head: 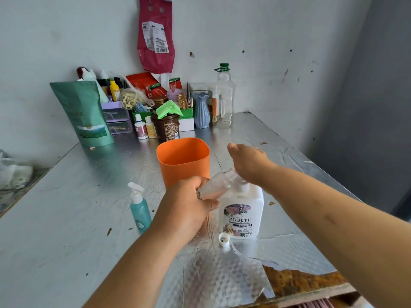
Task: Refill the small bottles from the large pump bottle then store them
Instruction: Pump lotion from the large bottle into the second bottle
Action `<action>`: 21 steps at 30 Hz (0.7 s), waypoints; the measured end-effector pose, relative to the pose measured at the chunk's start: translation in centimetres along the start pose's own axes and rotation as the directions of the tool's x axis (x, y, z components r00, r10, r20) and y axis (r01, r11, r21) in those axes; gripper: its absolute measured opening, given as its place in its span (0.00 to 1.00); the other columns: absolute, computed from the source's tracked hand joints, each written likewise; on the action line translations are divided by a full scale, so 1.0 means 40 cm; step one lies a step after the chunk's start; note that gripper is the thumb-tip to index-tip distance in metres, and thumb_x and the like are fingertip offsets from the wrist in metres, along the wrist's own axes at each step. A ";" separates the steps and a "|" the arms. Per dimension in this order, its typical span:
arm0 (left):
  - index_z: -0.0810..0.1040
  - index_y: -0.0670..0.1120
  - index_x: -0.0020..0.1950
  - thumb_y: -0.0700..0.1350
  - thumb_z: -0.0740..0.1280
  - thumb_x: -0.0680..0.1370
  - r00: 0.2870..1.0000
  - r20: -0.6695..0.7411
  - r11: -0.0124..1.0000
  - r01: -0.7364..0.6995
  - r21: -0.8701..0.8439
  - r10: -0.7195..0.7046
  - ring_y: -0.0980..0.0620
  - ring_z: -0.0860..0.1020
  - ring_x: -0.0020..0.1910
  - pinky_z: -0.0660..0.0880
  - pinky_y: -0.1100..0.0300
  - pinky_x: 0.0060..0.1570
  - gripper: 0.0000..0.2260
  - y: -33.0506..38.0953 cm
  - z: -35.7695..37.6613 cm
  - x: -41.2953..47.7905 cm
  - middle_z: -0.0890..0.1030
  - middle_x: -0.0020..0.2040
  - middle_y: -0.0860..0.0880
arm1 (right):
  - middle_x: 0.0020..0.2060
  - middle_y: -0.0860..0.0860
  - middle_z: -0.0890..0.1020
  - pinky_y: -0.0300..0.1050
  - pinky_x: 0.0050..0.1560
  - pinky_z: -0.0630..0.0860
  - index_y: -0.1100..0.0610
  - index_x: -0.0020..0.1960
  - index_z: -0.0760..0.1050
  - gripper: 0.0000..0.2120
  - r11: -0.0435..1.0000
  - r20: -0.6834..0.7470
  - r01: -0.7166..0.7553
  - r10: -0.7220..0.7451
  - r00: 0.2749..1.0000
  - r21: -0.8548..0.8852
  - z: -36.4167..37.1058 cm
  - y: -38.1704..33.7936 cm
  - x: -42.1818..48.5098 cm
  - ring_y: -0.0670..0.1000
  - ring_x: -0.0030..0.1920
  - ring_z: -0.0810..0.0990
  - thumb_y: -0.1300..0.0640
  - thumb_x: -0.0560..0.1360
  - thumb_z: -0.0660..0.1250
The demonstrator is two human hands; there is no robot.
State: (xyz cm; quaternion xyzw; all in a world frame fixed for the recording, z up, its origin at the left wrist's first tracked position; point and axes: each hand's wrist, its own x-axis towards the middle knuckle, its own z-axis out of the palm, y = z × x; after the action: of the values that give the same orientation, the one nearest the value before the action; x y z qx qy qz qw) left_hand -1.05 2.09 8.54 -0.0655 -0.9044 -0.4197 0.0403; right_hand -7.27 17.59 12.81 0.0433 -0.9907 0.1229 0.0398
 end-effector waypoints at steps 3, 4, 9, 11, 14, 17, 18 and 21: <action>0.80 0.54 0.52 0.48 0.74 0.73 1.000 0.007 1.000 0.006 -0.004 -0.006 0.56 0.80 0.44 0.70 0.60 0.39 0.09 0.001 0.002 -0.003 0.83 0.45 0.57 | 0.32 0.47 0.57 0.59 0.67 0.62 0.60 0.65 0.62 0.18 0.999 0.004 -0.028 0.028 1.000 0.028 0.006 -0.002 0.003 0.60 0.60 0.71 0.69 0.77 0.47; 0.80 0.54 0.51 0.48 0.74 0.73 1.000 0.004 1.000 0.004 -0.006 -0.004 0.56 0.80 0.44 0.70 0.60 0.39 0.09 0.002 0.002 -0.005 0.83 0.44 0.57 | 0.33 0.48 0.58 0.60 0.67 0.63 0.59 0.64 0.62 0.17 0.998 0.009 -0.036 0.036 0.999 0.045 0.003 -0.004 -0.001 0.60 0.58 0.71 0.69 0.77 0.47; 0.79 0.54 0.49 0.48 0.74 0.73 1.000 -0.012 1.000 -0.020 -0.001 0.020 0.56 0.79 0.42 0.69 0.60 0.37 0.07 0.017 -0.013 -0.012 0.82 0.42 0.56 | 0.47 0.57 0.69 0.55 0.65 0.63 0.57 0.51 0.59 0.07 0.981 -0.007 -0.051 0.053 0.999 0.185 -0.036 -0.005 -0.024 0.54 0.50 0.66 0.64 0.81 0.44; 0.80 0.54 0.49 0.49 0.74 0.73 1.000 -0.009 1.000 -0.023 0.008 0.023 0.55 0.80 0.43 0.71 0.59 0.38 0.07 0.021 -0.017 -0.014 0.82 0.43 0.56 | 0.45 0.57 0.69 0.55 0.65 0.64 0.57 0.50 0.59 0.07 0.976 -0.019 -0.052 0.057 0.998 0.212 -0.042 -0.009 -0.023 0.55 0.50 0.66 0.62 0.82 0.44; 0.79 0.53 0.49 0.49 0.74 0.73 1.000 -0.011 1.000 -0.027 0.016 0.027 0.55 0.80 0.43 0.70 0.59 0.38 0.07 0.024 -0.018 -0.014 0.82 0.43 0.56 | 0.41 0.56 0.68 0.55 0.62 0.65 0.58 0.49 0.57 0.05 0.971 -0.014 -0.092 0.097 0.995 0.220 -0.037 -0.012 -0.016 0.56 0.50 0.67 0.66 0.80 0.45; 0.79 0.54 0.48 0.48 0.75 0.73 1.000 -0.017 1.000 -0.022 0.011 0.022 0.54 0.79 0.42 0.68 0.60 0.36 0.07 0.024 -0.016 -0.013 0.82 0.42 0.56 | 0.33 0.51 0.62 0.50 0.49 0.60 0.58 0.48 0.55 0.07 0.981 -0.025 -0.087 0.093 0.995 0.173 -0.024 -0.010 -0.007 0.55 0.46 0.64 0.69 0.77 0.47; 0.79 0.54 0.48 0.48 0.75 0.73 1.000 -0.017 1.000 -0.021 0.011 0.021 0.55 0.79 0.42 0.67 0.60 0.36 0.07 0.025 -0.016 -0.013 0.82 0.42 0.56 | 0.32 0.50 0.60 0.49 0.48 0.58 0.58 0.48 0.55 0.07 0.985 -0.025 -0.080 0.085 0.996 0.154 -0.021 -0.009 -0.005 0.54 0.46 0.64 0.70 0.77 0.47; 0.79 0.55 0.47 0.48 0.75 0.73 1.000 -0.009 1.000 -0.016 0.005 0.016 0.56 0.79 0.42 0.67 0.60 0.35 0.07 0.023 -0.014 -0.009 0.82 0.42 0.56 | 0.32 0.50 0.59 0.49 0.48 0.57 0.58 0.48 0.55 0.08 0.993 -0.016 -0.055 0.057 0.998 0.101 -0.016 -0.004 0.000 0.54 0.45 0.64 0.70 0.76 0.48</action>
State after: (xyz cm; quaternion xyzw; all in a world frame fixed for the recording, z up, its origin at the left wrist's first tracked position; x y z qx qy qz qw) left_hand -0.55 2.23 9.53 -0.0707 -0.9047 -0.4174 0.0479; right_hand -7.22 17.60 13.45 0.0161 -0.9837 0.1740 0.0434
